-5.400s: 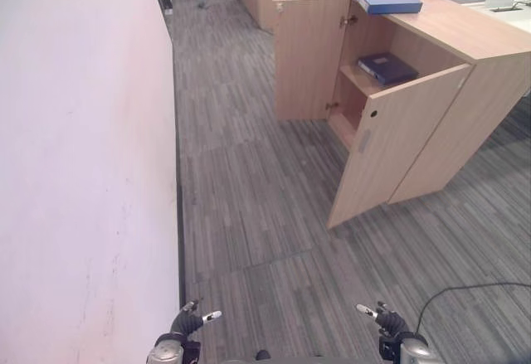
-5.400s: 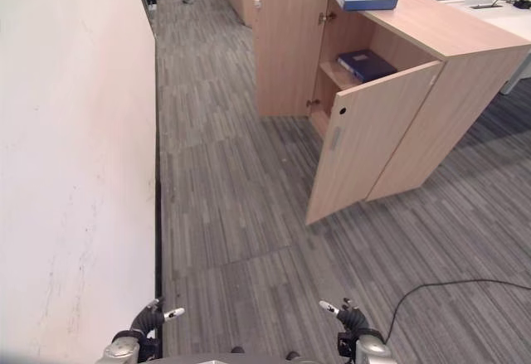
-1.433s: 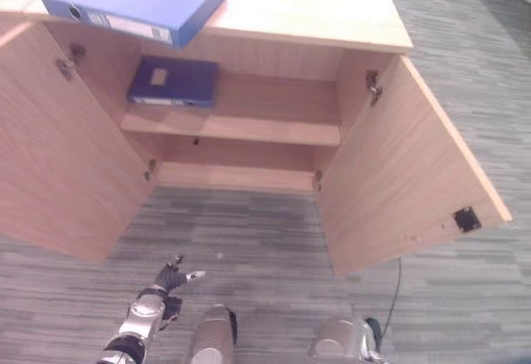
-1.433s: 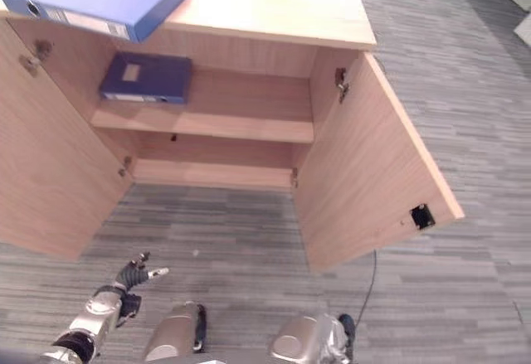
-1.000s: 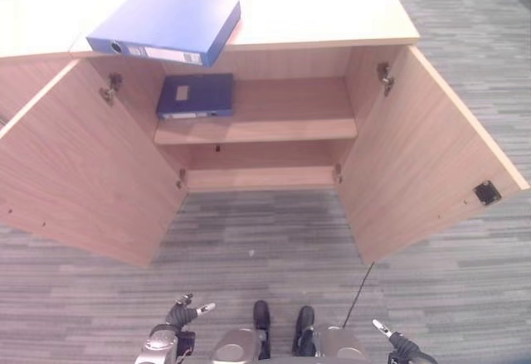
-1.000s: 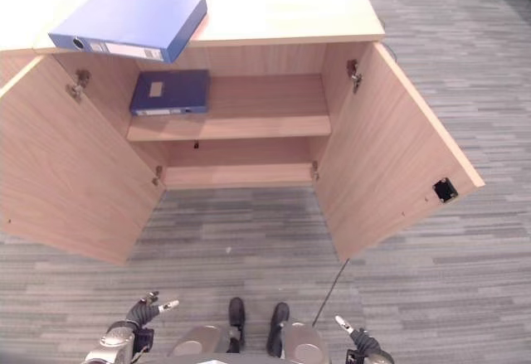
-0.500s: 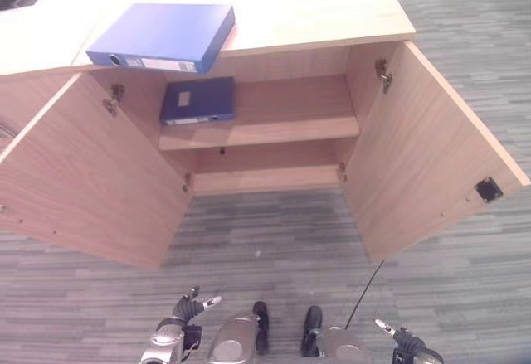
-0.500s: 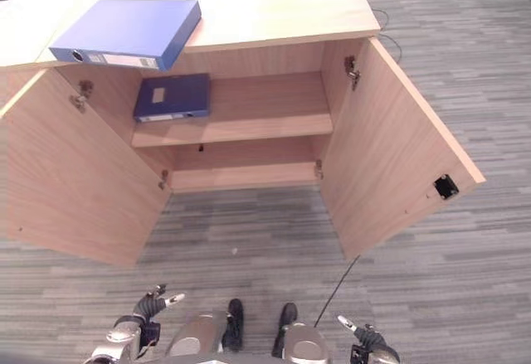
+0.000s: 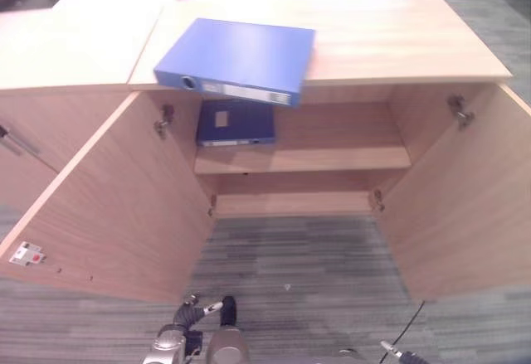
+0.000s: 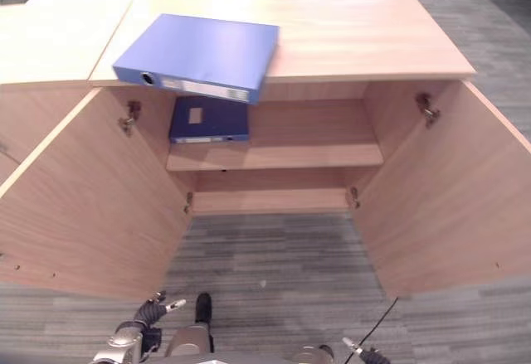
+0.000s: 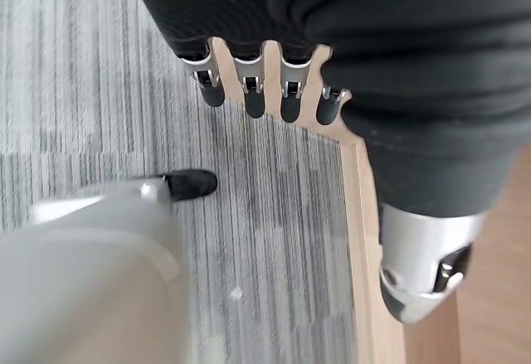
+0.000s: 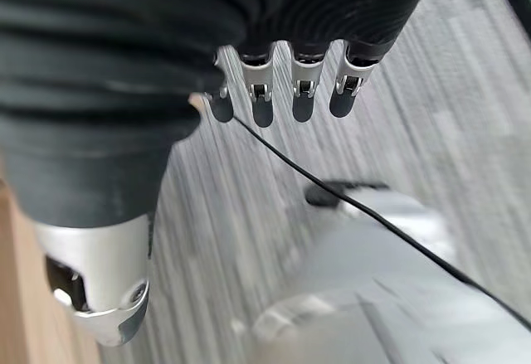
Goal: Put the empty folder in the office cabinet
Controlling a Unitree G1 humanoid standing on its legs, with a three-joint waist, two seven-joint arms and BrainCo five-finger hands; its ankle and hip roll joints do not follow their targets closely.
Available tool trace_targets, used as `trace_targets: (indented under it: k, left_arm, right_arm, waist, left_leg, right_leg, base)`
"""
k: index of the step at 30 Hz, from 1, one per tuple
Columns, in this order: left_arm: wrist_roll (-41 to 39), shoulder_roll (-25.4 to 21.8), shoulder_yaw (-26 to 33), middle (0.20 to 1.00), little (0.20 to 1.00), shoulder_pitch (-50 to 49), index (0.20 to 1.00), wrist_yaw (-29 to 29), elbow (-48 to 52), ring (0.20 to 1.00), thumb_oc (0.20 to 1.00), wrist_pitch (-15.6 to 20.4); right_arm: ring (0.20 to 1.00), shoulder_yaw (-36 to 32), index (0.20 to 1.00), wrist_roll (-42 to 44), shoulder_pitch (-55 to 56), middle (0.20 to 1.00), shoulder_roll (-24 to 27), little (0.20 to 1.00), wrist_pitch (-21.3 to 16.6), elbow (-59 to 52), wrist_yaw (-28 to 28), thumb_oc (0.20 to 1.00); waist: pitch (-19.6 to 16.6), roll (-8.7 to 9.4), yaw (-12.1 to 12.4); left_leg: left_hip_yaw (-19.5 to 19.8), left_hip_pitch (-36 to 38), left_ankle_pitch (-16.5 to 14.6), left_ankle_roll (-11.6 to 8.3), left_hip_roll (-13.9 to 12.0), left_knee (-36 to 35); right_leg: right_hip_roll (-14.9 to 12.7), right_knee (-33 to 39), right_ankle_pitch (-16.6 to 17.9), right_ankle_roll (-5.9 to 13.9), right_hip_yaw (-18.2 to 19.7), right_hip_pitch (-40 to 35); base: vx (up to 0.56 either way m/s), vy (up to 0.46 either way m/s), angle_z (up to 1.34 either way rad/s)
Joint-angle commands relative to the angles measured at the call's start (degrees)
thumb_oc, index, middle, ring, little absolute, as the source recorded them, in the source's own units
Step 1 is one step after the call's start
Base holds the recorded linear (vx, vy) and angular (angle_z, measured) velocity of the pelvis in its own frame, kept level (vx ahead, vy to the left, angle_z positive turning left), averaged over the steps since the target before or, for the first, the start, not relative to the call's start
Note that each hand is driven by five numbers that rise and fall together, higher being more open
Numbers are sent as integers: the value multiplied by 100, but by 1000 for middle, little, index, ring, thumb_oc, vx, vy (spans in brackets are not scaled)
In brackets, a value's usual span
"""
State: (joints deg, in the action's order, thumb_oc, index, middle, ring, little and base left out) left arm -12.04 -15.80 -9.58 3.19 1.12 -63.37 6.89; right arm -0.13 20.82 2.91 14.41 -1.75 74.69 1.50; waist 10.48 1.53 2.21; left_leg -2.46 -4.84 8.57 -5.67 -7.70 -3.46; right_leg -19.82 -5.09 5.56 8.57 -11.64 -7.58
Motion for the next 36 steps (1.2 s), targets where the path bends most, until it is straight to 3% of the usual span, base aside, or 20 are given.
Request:
trace_targets:
  k: [1, 3, 4, 5, 6, 7, 8, 12, 13, 15, 16, 20, 22, 27, 30, 31, 32, 36]
  left_arm:
    - [103, -34, -52, 1000, 1000, 67, 1000, 15, 34, 1000, 1000, 119]
    - [91, -117, -33, 1000, 1000, 84, 1000, 26, 105, 1000, 1000, 124]
    - [91, -118, -33, 1000, 1000, 84, 1000, 26, 105, 1000, 1000, 124]
    - [75, -208, 36, 1000, 1000, 83, 1000, 52, 123, 1000, 1000, 114]
    - [75, -212, 41, 1000, 1000, 83, 1000, 51, 124, 1000, 1000, 112]
    - [29, -293, 119, 1000, 1000, 84, 1000, 105, 131, 1000, 1000, 115]
    - [7, -319, 151, 1000, 1000, 69, 1000, 117, 141, 1000, 1000, 108]
    - [43, -377, 173, 1000, 1000, 58, 1000, 127, 145, 1000, 1000, 104]
    - [79, -387, 151, 1000, 1000, 62, 1000, 120, 188, 1000, 1000, 119]
    - [85, -389, 141, 1000, 1000, 59, 1000, 119, 194, 1000, 1000, 125]
    - [103, -364, 113, 1000, 1000, 80, 1000, 120, 152, 1000, 1000, 132]
    - [128, -322, 48, 1000, 1000, 143, 1000, 168, 118, 1000, 1000, 167]
    - [122, -317, 27, 1000, 1000, 209, 1000, 213, 131, 1000, 1000, 192]
    - [87, -252, 66, 1000, 1000, 195, 1000, 210, 53, 1000, 1000, 217]
    - [-15, -141, 177, 1000, 1000, 50, 1000, 227, 10, 1000, 1000, 218]
    - [-15, -141, 177, 1000, 1000, 50, 1000, 227, 10, 1000, 1000, 218]
    - [-103, -99, 195, 1000, 1000, 13, 1000, 231, 3, 1000, 1000, 226]
    - [-239, 5, 236, 1000, 1000, 4, 1000, 216, 32, 1000, 1000, 196]
  right_arm:
    - [1000, 81, 1000, 19, -318, 1000, 299, 1000, -34, -77, 42, 1000]
    - [1000, 140, 1000, 52, -404, 1000, 205, 1000, -65, -209, 57, 1000]
    - [1000, 140, 1000, 52, -404, 1000, 204, 1000, -65, -209, 57, 1000]
    - [1000, 262, 1000, 22, -502, 1000, 110, 1000, -93, -337, 61, 1000]
    - [1000, 265, 1000, 22, -505, 1000, 106, 1000, -91, -339, 64, 1000]
    - [1000, 314, 1000, 46, -580, 1000, 80, 1000, -130, -456, 88, 1000]
    - [1000, 312, 1000, 63, -616, 1000, 67, 1000, -142, -511, 101, 1000]
    - [1000, 331, 1000, 110, -643, 1000, 17, 1000, -198, -664, 118, 1000]
    - [1000, 307, 1000, 186, -630, 1000, 5, 1000, -232, -720, 125, 1000]
    - [1000, 287, 1000, 220, -620, 1000, 3, 1000, -235, -710, 133, 1000]
    - [1000, 248, 1000, 249, -623, 1000, 6, 1000, -225, -659, 142, 1000]
    - [1000, 206, 1000, 263, -590, 1000, 0, 1000, -214, -611, 162, 1000]
    - [1000, 143, 1000, 269, -520, 1000, 8, 1000, -197, -550, 171, 1000]
    - [1000, 56, 1000, 139, -389, 1000, 103, 1000, -134, -338, 148, 1000]
    - [1000, 94, 1000, 1, -321, 1000, 227, 1000, -132, -304, 126, 1000]
    - [1000, 94, 1000, 1, -321, 1000, 228, 1000, -132, -304, 126, 1000]
    - [1000, 147, 1000, -41, -370, 1000, 335, 1000, -162, -337, 124, 1000]
    - [1000, 172, 1000, -13, -430, 1000, 575, 1000, -229, -467, 141, 1000]
  waist:
    - [15, -151, 44]
    - [43, -74, 78]
    - [41, -70, 82]
    - [91, -11, 114]
    - [93, 2, 125]
    - [188, -4, 171]
    - [211, -48, 176]
    - [257, -100, 157]
    - [303, -78, 123]
    - [321, -68, 102]
    - [347, -50, 36]
    - [426, -80, -117]
    - [482, -80, -236]
    - [302, -71, -264]
    - [129, -253, -292]
    - [129, -255, -294]
    - [111, -334, -266]
    - [164, -490, -233]
  left_leg:
    - [60, -112, -126, -310, -470, 8]
    - [-21, -24, -261, -142, -294, 10]
    - [-26, -24, -261, -141, -292, 10]
    - [-114, 99, -357, -17, -166, -16]
    - [-132, 102, -360, -9, -155, -14]
    - [-236, 229, -443, 86, -73, -43]
    - [-236, 285, -484, 140, -65, -64]
    - [-263, 529, -665, 216, -1, -153]
    - [-229, 626, -756, 198, 60, -154]
    - [-215, 658, -802, 167, 66, -154]
    - [-184, 732, -900, 97, 39, -154]
    - [-53, 892, -1021, -32, -98, -148]
    - [63, 1008, -1085, -181, -258, -59]
    - [111, 1148, -1118, -342, -340, -60]
    - [206, 1255, -964, -539, -724, -75]
    - [208, 1255, -964, -540, -727, -75]
    - [227, 1189, -770, -648, -912, 9]
    - [271, 912, -64, -816, -1188, 352]
  right_leg:
    - [123, -300, -766, 414, 442, 203]
    - [1, -640, -447, 457, 544, 422]
    - [-2, -644, -448, 458, 550, 428]
    - [-82, -1016, 54, 498, 551, 615]
    - [-94, -1025, 57, 508, 576, 631]
    - [-192, -1345, 567, 571, 450, 792]
    - [-192, -1529, 621, 563, 387, 860]
    - [-123, -1770, 554, 584, 227, 1120]
    - [-43, -1373, 337, 526, 135, 1136]
    - [-34, -1066, 255, 515, 97, 1133]
    - [-49, -462, 194, 538, 81, 1220]
    - [-108, 11, 407, 626, 351, 1470]
    - [-244, 189, 729, 643, 628, 1595]
    - [-235, 170, 527, 643, 675, 1404]
    - [-17, 159, 89, 600, 479, 1186]
    - [-15, 160, 89, 599, 475, 1182]
    - [157, 225, -87, 496, 392, 1082]
    - [451, 454, -311, 290, 55, 765]
  base:
    - [108, 298, 4]
    - [82, 258, 3]
    - [84, 268, -9]
    - [57, 185, -13]
    - [88, 318, -34]
    - [61, 226, -35]
    - [61, 221, -37]
    - [114, 181, -14]
    - [156, 5, -7]
    - [165, -49, 0]
    - [180, -141, 9]
    - [171, -162, 25]
    - [218, -323, 43]
    - [136, -166, 28]
    - [196, -300, -12]
    - [162, -426, 18]
    - [65, -305, 7]
    - [35, -276, 9]
